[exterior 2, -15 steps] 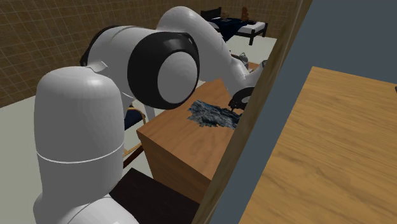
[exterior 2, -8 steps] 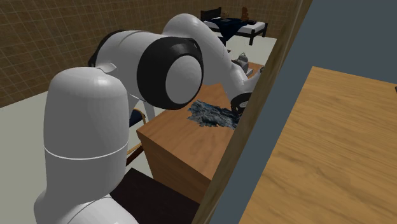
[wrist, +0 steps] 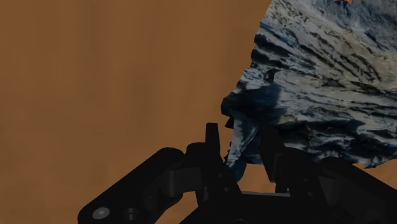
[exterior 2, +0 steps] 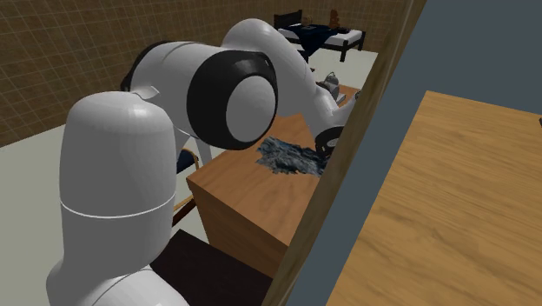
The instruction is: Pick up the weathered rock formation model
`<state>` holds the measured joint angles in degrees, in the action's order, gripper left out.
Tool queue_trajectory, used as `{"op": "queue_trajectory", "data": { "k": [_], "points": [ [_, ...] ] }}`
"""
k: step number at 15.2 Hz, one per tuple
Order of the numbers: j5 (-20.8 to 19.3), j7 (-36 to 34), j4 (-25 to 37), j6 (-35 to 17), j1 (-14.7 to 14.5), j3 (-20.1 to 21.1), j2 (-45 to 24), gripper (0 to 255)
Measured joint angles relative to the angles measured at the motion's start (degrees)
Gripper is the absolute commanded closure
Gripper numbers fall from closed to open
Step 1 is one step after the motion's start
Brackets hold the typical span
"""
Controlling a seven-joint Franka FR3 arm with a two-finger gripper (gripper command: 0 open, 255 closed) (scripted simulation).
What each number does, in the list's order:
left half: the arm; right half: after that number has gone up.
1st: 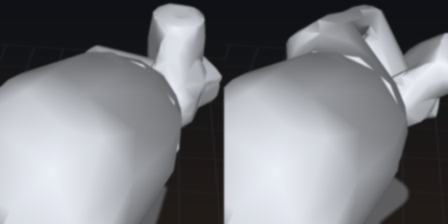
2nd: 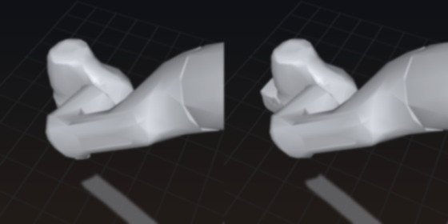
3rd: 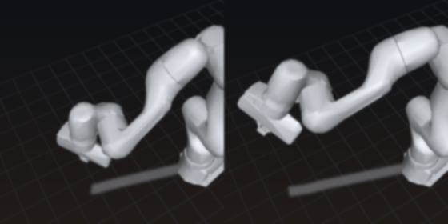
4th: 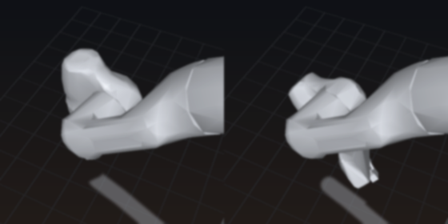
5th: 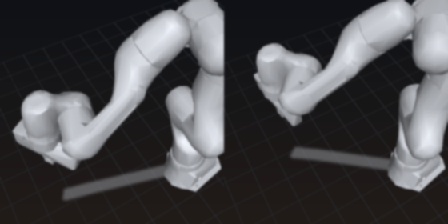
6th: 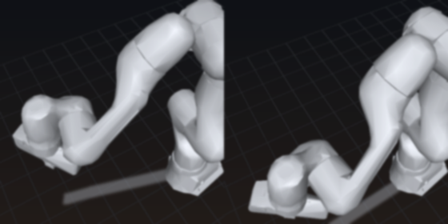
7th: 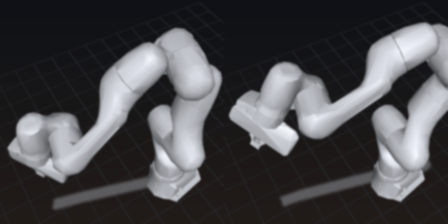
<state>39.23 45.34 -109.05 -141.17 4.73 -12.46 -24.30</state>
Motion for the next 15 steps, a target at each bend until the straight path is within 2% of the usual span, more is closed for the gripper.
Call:
{"op": "queue_trajectory", "data": {
  "k": [15],
  "points": [
    [-5.7,-6.0,1.7,6.8,-1.4,-2.4,6.2,255]
  ]
}}
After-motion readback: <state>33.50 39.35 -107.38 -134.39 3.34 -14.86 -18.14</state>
